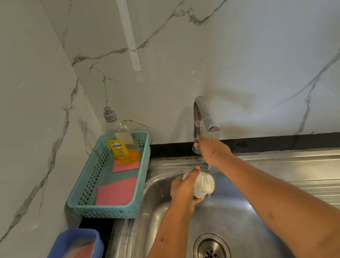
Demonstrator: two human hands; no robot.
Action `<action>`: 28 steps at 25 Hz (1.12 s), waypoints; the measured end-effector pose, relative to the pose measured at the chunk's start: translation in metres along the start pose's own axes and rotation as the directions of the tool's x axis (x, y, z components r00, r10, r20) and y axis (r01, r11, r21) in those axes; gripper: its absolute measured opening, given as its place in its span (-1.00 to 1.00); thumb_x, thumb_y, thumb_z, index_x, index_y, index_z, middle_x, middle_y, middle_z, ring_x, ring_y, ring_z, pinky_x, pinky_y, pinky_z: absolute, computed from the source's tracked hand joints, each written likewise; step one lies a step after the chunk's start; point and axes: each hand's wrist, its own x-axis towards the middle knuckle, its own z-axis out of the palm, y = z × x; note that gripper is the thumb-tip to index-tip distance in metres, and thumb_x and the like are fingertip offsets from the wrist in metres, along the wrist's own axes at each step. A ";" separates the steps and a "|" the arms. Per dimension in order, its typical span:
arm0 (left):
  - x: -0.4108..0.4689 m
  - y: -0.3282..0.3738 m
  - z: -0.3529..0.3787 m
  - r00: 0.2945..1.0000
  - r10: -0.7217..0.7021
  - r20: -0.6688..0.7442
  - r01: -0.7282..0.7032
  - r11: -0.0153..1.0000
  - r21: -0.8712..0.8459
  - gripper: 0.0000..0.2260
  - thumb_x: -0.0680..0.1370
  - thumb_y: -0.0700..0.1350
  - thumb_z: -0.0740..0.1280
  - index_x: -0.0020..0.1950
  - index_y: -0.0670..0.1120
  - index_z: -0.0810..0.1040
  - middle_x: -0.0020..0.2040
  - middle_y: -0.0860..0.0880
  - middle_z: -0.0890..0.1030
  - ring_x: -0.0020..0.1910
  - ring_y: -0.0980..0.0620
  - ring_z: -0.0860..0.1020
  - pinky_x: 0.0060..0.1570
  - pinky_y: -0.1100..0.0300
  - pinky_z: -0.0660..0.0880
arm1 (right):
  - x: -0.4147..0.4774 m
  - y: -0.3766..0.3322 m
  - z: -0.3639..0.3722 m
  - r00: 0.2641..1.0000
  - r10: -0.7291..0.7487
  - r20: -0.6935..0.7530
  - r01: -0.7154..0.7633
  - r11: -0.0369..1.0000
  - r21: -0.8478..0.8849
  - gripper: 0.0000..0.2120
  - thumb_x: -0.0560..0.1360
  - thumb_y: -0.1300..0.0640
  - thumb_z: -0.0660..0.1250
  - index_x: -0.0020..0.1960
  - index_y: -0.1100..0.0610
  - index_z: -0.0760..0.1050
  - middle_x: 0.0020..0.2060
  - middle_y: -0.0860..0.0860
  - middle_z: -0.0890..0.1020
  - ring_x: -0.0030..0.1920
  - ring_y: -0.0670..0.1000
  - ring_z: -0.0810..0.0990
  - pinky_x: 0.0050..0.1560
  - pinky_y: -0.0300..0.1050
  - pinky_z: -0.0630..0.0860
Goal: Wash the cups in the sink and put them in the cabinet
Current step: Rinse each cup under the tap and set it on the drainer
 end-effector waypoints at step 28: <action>-0.027 0.005 0.017 0.987 0.085 0.137 -0.073 0.993 -0.089 -0.92 0.61 -0.22 0.22 0.04 -0.19 0.49 0.00 -0.19 0.54 -0.03 -0.12 0.52 0.03 0.01 0.50 | -0.065 0.000 -0.065 0.977 -0.164 0.136 0.116 0.946 0.302 -0.73 0.43 0.30 0.44 0.12 0.22 0.62 0.05 0.05 0.64 0.11 0.00 0.58 0.22 -0.22 0.45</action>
